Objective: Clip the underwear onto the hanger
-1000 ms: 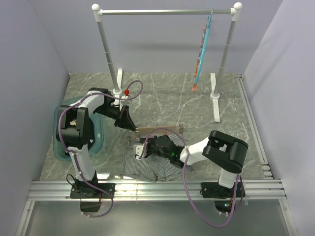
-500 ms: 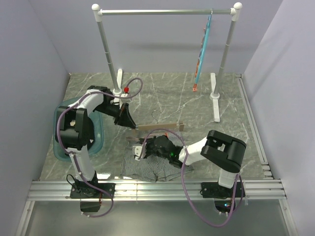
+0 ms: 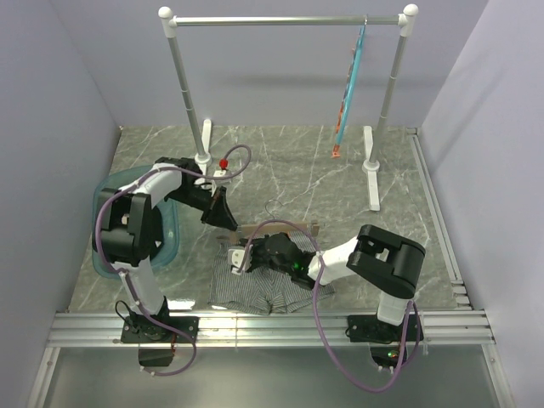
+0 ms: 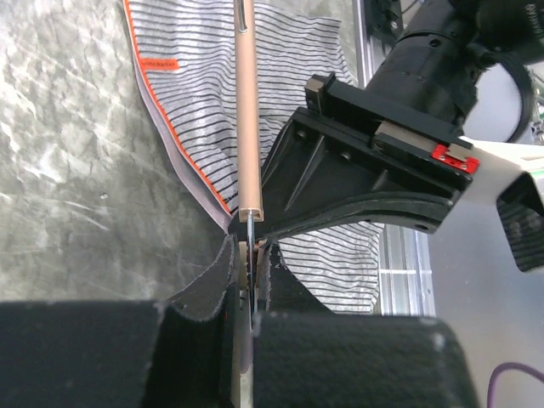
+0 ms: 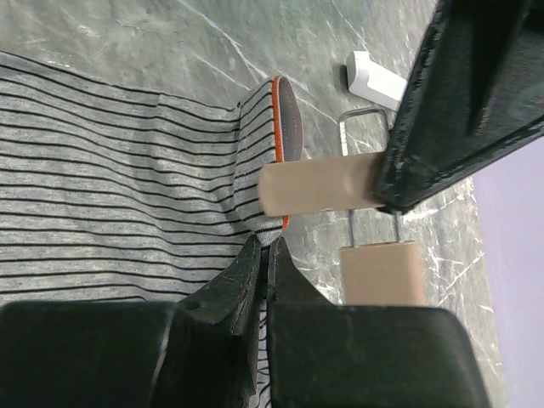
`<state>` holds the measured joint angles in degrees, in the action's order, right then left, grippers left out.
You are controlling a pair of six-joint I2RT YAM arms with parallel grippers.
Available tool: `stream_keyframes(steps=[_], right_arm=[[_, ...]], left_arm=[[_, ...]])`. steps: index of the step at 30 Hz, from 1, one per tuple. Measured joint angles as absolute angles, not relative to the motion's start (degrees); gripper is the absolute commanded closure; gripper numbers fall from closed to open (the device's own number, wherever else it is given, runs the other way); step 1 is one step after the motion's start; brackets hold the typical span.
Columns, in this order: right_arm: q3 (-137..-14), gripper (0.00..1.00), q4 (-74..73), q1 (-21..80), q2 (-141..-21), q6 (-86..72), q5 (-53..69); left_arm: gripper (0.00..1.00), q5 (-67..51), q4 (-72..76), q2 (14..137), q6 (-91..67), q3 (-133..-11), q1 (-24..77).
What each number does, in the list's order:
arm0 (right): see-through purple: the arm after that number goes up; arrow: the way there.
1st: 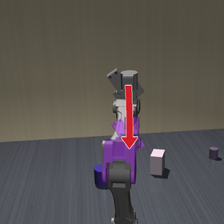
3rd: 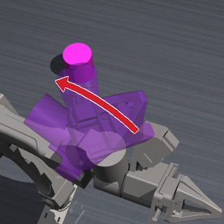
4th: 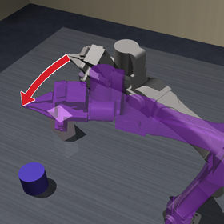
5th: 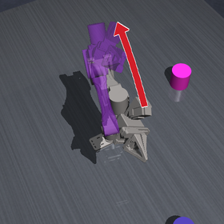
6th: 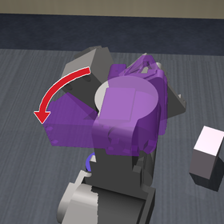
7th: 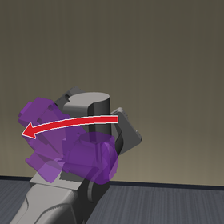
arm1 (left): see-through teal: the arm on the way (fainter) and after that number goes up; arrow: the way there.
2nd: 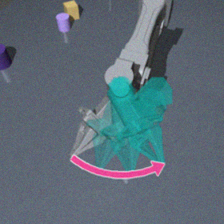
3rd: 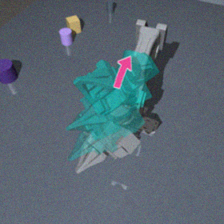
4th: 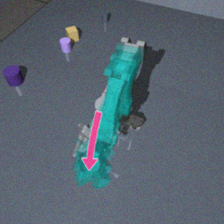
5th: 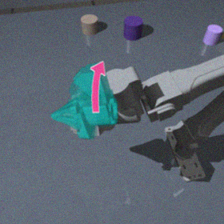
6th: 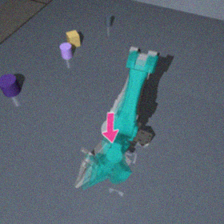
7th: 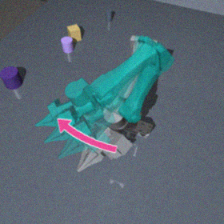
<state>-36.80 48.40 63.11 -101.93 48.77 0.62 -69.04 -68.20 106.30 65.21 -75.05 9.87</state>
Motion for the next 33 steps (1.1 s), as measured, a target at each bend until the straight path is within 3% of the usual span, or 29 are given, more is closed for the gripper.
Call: stream_keyframes(steps=[27, 30, 33], right_arm=[[-37.9, 1.0, 47.8, 61.7, -101.8, 42.8, 0.4], [-37.9, 1.0, 47.8, 61.7, -101.7, 42.6, 0.4], [-37.9, 1.0, 47.8, 61.6, -101.7, 42.4, 0.4]], left_arm=[[0.99, -66.3, -50.2, 99.0, 53.1, -65.3, 10.2], [0.96, -66.2, -49.8, 99.0, 52.8, -65.2, 10.2], [0.83, -66.1, -49.7, 99.0, 52.8, -65.2, 10.2]])
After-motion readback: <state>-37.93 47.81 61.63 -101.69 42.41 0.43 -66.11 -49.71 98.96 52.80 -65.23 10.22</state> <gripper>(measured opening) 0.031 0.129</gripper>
